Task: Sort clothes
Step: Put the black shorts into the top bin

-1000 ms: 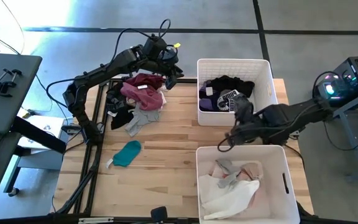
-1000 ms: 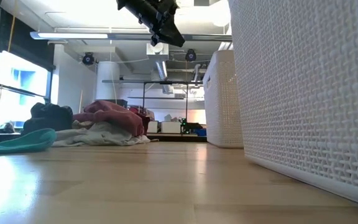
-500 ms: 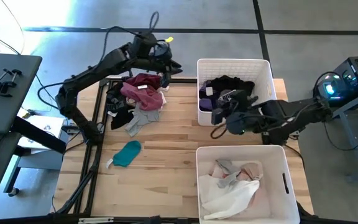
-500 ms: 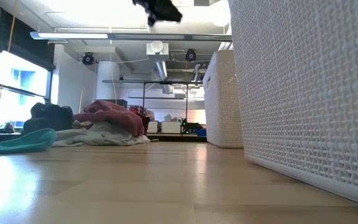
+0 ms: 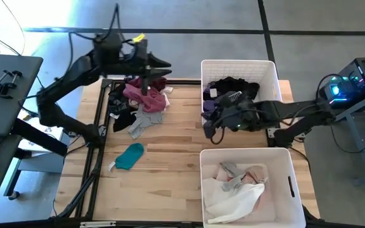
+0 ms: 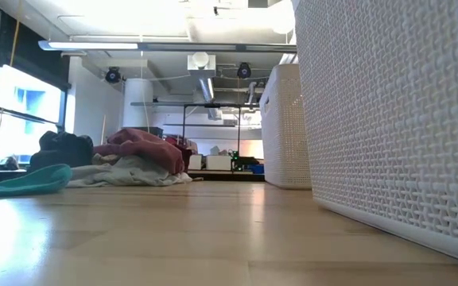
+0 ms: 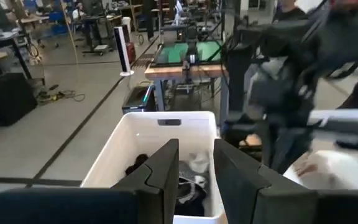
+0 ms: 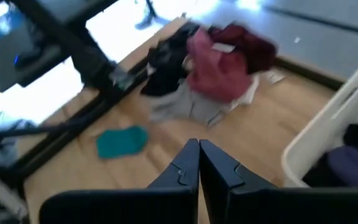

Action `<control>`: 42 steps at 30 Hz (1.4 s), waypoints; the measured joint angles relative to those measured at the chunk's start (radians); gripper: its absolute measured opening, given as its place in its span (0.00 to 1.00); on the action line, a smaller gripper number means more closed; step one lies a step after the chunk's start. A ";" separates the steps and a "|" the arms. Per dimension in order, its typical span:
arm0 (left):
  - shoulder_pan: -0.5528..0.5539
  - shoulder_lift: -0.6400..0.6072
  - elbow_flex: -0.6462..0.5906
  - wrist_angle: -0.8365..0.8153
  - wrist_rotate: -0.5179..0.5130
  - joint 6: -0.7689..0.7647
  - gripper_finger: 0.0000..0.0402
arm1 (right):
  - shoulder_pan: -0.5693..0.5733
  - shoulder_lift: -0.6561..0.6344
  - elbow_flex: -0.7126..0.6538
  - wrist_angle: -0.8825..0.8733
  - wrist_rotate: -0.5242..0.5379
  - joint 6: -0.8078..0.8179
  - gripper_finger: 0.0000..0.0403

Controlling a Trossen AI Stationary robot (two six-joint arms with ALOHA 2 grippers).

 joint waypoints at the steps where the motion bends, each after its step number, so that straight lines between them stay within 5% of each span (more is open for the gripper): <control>1: -0.012 -0.015 0.000 -0.016 -0.016 -0.023 0.22 | 0.000 0.010 0.000 0.001 -0.023 -0.002 0.00; 6: -0.069 -0.072 -0.004 -0.214 -0.135 -0.062 0.22 | 0.010 0.058 0.000 0.032 -0.095 -0.062 0.05; 12: -0.120 -0.124 -0.153 -0.405 -0.245 -0.135 0.22 | 0.022 0.112 0.000 0.158 -0.159 -0.172 0.26; 20: -0.173 -0.360 -0.566 -0.131 -0.244 -0.291 0.22 | 0.039 0.166 0.000 0.282 -0.170 -0.288 0.48; 31: -0.207 -0.648 -0.829 0.028 -0.273 -0.416 0.22 | 0.040 0.200 0.000 0.454 -0.181 -0.372 0.51; 42: -0.207 -0.677 -0.856 0.020 -0.327 -0.270 0.22 | 0.079 0.200 0.000 0.487 -0.162 -0.304 0.51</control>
